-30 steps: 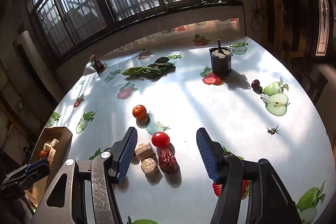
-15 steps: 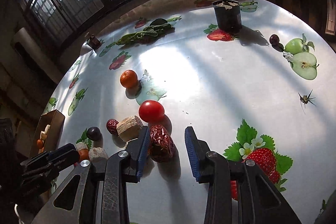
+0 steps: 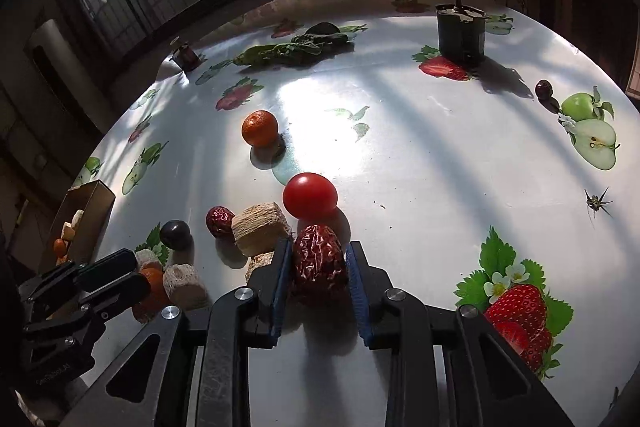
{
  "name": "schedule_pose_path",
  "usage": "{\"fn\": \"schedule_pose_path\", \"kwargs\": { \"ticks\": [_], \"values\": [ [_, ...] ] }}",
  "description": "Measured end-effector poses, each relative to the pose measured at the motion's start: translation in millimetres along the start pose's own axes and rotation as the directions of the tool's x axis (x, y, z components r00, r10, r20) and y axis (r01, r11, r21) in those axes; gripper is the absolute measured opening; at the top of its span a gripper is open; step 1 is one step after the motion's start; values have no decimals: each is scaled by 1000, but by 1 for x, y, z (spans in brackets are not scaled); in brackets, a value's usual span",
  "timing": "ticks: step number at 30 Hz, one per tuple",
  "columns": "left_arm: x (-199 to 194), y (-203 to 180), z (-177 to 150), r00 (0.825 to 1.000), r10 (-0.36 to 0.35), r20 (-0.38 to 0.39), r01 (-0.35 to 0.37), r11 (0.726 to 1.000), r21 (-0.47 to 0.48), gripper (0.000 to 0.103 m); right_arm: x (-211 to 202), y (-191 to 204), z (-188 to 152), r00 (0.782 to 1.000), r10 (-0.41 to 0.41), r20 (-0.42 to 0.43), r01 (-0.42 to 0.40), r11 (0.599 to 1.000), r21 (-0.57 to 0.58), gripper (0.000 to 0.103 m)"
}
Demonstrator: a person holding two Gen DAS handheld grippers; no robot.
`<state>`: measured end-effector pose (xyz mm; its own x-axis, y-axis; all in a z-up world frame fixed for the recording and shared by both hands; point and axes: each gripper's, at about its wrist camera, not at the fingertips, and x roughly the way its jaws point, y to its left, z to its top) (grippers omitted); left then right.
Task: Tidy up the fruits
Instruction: 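Grasp the red date with right gripper while left approaches the rice cakes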
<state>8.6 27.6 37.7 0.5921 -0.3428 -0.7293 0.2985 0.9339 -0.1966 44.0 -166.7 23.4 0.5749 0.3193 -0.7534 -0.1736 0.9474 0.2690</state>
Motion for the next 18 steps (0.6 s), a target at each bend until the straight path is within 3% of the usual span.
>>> {"fn": "schedule_pose_path", "kwargs": {
  "ticks": [6, 8, 10, 14, 18],
  "values": [
    [-1, 1, -2, 1000, 1, 4, -1, 1000, -7, 33, -1, 2, -2, 1000, -14, 6, 14, 1000, -2, 30],
    [-1, 2, -2, 1000, -2, 7, 2, 1000, -10, 21, -2, 0, -2, 1000, -15, 8, 15, 1000, 8, 30],
    [-6, 7, -1, 1000, -3, 25, 4, 999, -32, 17, -3, -2, -2, 1000, -8, 11, 8, 1000, 22, 30],
    [-19, 34, 3, 997, -15, 71, 25, 990, -142, 17, -9, -10, -1, 1000, 5, 24, -6, 998, 57, 30],
    [-23, 66, 3, 995, -45, 86, 67, 961, -270, 17, -13, -15, -1, 999, 27, 31, -30, 996, 86, 30]
  ]
}}
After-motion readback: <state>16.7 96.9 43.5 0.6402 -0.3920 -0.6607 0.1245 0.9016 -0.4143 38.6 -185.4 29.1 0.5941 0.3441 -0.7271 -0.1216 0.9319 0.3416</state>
